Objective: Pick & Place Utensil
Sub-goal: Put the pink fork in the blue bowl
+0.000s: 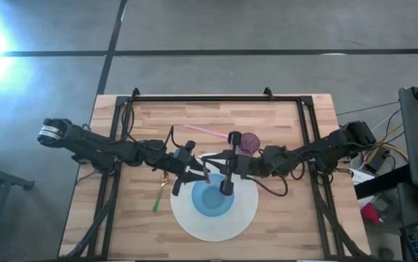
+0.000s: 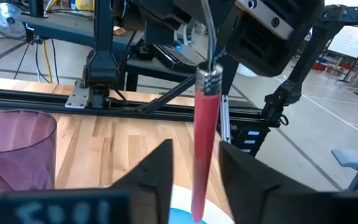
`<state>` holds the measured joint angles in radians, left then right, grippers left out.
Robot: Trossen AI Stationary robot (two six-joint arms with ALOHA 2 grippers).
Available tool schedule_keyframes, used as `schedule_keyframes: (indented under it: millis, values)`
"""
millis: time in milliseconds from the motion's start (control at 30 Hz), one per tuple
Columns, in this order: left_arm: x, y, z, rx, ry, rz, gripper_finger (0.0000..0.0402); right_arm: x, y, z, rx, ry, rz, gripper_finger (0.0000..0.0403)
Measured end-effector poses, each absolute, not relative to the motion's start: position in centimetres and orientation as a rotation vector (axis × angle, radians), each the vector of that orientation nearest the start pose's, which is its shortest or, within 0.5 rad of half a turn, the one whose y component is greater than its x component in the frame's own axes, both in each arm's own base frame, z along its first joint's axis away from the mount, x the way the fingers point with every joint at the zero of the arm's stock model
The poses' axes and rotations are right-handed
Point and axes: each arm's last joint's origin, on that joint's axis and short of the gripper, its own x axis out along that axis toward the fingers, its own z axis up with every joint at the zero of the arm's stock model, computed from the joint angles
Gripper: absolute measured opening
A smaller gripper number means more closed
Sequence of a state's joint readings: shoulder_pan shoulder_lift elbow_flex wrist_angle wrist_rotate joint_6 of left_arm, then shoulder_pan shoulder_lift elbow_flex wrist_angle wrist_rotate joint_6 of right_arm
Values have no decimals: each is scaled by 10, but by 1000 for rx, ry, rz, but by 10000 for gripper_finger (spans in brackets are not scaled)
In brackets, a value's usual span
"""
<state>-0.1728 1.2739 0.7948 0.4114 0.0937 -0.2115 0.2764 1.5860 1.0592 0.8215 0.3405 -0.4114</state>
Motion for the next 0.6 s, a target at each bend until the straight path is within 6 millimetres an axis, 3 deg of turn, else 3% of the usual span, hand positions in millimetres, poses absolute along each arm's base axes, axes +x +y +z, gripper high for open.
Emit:
schedule_keyframes:
  millis: [267,600]
  values:
    - [279,-51,290,-206,97,-260,19,347,86,323,-316,-260,-125,8]
    - [279,-52,286,-235,139,-279,21,347,86,321,-307,-246,-121,9]
